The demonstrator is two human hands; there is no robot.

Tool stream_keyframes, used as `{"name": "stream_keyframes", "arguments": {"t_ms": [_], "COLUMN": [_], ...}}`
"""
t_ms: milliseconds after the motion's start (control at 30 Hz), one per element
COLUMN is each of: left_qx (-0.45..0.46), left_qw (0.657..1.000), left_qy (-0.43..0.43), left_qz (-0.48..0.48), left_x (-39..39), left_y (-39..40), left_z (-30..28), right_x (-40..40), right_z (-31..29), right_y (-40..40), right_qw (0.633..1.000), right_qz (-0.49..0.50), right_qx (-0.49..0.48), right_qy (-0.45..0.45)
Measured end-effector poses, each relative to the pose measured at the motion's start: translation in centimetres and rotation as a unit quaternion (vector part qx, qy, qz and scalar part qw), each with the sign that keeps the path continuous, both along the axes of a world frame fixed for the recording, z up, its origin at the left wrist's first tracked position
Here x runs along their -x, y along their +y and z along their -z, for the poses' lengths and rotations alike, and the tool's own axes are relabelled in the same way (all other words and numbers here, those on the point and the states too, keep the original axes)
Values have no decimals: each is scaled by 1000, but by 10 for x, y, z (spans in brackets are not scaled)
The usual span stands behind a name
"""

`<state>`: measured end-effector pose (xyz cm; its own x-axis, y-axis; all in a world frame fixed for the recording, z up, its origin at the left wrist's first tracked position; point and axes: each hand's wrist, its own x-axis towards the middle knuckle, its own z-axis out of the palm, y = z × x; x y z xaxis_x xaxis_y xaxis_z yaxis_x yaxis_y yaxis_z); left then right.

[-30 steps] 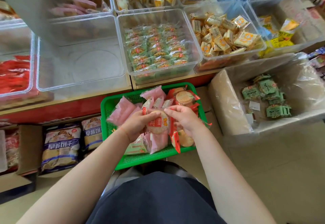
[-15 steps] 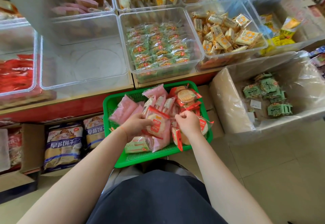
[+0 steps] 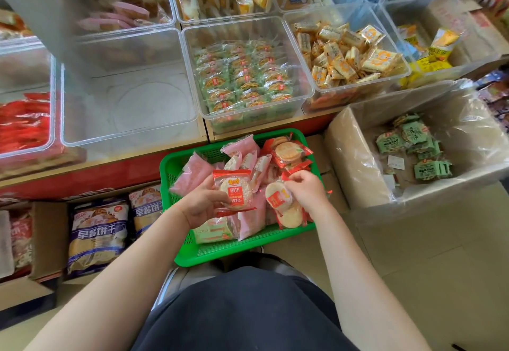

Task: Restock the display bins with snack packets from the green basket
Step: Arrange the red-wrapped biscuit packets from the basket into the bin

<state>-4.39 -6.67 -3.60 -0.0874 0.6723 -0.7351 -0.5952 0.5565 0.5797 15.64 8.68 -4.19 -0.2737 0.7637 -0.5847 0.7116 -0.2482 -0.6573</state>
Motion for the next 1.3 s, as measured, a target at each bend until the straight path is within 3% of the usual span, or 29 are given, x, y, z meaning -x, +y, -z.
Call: {"name": "stream_keyframes", "arguments": {"t_ms": [100,200,500,700,900,1033,1133,1300], "left_qx": [-12,4,48,50,15,0,-25,-80], "left_qw": [1000,1000,989,972,977,972,970,981], "left_qy": [-12,-8,131,229,199,139,111,93], "left_qz": [-1,15,-44,-18,-82,-188,-213,-148], "left_x": [5,8,48,110,231,318,359,389], "left_y": [2,6,-14,-66,-160,-229,-270,-304], "left_z": [-4,-12,-18,-27,-40,-46,-53,-60], "right_x": [-2,3,61,135,274,353,391,430], "right_z": [-16,-27,-39,-57,-59,-47,-59,-69], "right_y": [10,11,-29,-74,-159,-220,-261,-302], "right_qw": [979,950,971,975,961,909,878,897], "right_qz": [138,193,74,19,38,96,60,-4], "right_qx": [78,130,131,122,156,273,321,320], "right_qy": [130,208,185,187,225,300,350,305]}}
